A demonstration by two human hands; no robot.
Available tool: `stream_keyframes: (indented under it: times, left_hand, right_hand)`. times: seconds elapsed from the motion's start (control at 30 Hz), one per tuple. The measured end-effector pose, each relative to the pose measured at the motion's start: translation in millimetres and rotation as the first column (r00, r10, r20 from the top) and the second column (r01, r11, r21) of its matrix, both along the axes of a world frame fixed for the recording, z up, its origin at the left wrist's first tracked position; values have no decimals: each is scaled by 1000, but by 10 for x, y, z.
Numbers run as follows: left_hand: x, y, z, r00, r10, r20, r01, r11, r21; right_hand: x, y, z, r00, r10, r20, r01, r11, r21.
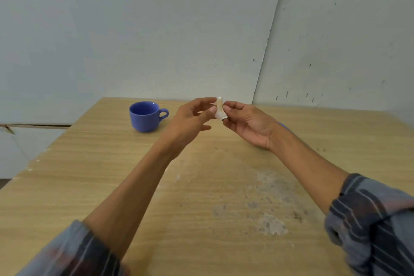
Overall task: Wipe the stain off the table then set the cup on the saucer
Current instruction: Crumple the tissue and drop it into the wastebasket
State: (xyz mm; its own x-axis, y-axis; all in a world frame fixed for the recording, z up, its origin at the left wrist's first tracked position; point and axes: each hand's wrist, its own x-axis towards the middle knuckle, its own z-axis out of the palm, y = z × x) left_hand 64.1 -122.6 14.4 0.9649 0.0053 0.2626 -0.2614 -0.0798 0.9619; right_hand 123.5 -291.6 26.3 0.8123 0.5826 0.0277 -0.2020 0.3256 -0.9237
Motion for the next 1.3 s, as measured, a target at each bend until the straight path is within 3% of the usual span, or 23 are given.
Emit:
stream_keyframes:
  times: [0.13,0.27,0.53,0.77,0.93,1.1,1.3]
  left_hand:
    - [-29,-122,175,995,-85,-58,80,993,-82]
    - [-92,-224,320,989,-134,-66,123,981,-147]
    - [-192,-450,544,998,-43,-49,32,979,-202]
    - [-202,-544,675,994,97,44,-96,995,-20]
    - [-146,-637,724,955,250,161,-282,933,223]
    - [-185,-854,707,860,292,419,-436,847,303]
    - [-241,-1119,623,783,109,612,-423,815,395]
  right_hand:
    - [-115,-133,143,998,53,42,-56,997,55]
    - [-207,-277,258,999,0,44,-2,999,45]
    - [-416,-468,417,981,-119,153,135,986,-101]
    - [-507,-559,543,942,-192,275,256,942,-219]
    - [-534,-599,581,880,-265,394,390,876,-283]
    - [-558,-673,586,886,-361,292,426,882,-203]
    - [-636,-859,653,889,-443,113,455,884,-110]
